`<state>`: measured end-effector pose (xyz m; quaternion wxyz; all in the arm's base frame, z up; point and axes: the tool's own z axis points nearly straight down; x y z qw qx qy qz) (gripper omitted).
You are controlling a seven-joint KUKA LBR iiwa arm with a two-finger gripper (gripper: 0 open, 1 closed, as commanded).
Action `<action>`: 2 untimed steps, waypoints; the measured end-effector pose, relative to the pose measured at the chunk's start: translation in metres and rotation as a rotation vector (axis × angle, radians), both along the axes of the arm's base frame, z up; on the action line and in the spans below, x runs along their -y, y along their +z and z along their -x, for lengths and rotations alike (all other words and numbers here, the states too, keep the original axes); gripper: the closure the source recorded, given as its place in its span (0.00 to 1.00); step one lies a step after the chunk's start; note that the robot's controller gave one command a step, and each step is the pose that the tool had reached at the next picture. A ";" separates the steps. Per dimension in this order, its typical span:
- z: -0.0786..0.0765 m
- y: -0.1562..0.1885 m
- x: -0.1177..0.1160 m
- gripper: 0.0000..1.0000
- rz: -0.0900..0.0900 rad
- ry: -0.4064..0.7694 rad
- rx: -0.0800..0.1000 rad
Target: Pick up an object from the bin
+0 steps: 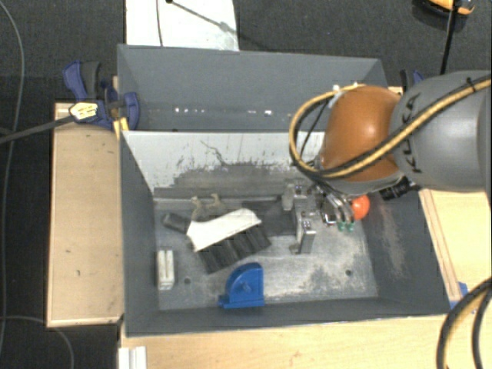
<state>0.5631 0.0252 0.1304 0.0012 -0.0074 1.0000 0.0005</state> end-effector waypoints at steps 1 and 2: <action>-0.011 -0.033 -0.039 0.00 0.001 -0.015 0.000; -0.018 -0.054 -0.069 0.00 0.000 0.089 -0.001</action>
Offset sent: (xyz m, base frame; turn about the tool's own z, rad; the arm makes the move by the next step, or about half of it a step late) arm 0.0231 0.0809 -0.0571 -0.1389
